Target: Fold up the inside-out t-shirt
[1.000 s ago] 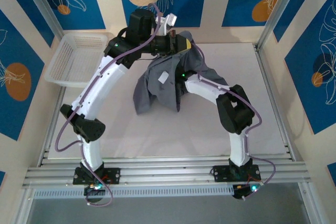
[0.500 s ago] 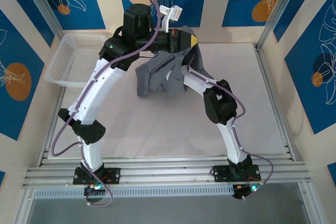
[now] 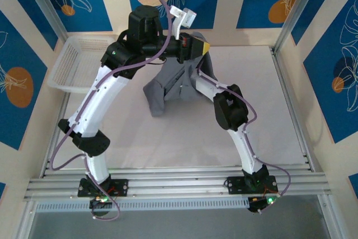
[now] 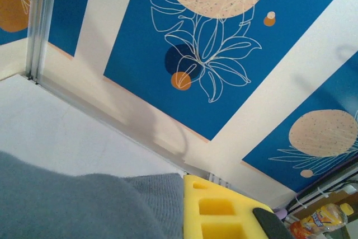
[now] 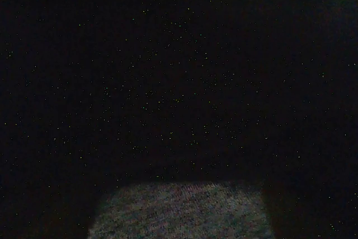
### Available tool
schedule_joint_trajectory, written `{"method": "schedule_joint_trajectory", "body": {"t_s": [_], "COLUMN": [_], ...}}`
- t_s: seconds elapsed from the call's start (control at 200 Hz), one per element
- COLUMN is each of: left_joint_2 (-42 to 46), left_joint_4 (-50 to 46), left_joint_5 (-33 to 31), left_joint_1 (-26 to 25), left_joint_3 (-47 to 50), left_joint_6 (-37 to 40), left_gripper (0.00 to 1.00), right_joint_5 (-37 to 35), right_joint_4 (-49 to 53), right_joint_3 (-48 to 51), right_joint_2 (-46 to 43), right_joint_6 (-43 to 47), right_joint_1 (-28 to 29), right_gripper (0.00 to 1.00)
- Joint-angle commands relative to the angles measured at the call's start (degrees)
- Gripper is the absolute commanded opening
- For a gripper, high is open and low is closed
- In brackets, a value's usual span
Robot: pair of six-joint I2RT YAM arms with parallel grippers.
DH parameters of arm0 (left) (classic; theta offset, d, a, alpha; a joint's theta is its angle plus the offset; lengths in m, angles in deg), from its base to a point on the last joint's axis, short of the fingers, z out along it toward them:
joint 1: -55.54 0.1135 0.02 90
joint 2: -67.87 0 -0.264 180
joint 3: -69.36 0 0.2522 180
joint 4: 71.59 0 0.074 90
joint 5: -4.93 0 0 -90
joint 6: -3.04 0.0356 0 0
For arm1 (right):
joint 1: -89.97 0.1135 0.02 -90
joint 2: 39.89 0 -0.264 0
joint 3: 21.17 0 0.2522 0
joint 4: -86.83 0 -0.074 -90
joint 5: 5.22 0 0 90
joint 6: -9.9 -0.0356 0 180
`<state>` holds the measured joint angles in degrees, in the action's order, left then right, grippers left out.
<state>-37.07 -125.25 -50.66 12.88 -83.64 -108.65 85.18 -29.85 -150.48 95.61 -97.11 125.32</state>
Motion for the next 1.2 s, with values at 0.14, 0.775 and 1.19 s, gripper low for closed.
{"method": "schedule_joint_trajectory", "body": {"t_s": [0.14, 0.775, 1.19], "left_joint_2": [4.12, 11.72, 15.61], "left_joint_4": [7.74, -5.48, 0.61], "left_joint_5": [3.67, -31.77, -30.06], "left_joint_1": [-1.99, 14.60, 21.81], "left_joint_3": [-5.86, 18.63, 68.15], "left_joint_6": [2.93, 0.18, -8.75], "left_gripper": [0.00, 0.00, 0.00], "right_joint_5": [-4.89, 18.77, 29.15], "right_joint_4": [10.25, -7.68, -37.06], "right_joint_3": [-1.21, 24.45, 37.55], "right_joint_2": [6.49, -25.58, -53.78], "right_joint_6": [0.83, 4.29, -6.64], "right_joint_1": [0.72, 1.57, -3.73], "right_gripper": [0.99, 0.00, 0.00]}}
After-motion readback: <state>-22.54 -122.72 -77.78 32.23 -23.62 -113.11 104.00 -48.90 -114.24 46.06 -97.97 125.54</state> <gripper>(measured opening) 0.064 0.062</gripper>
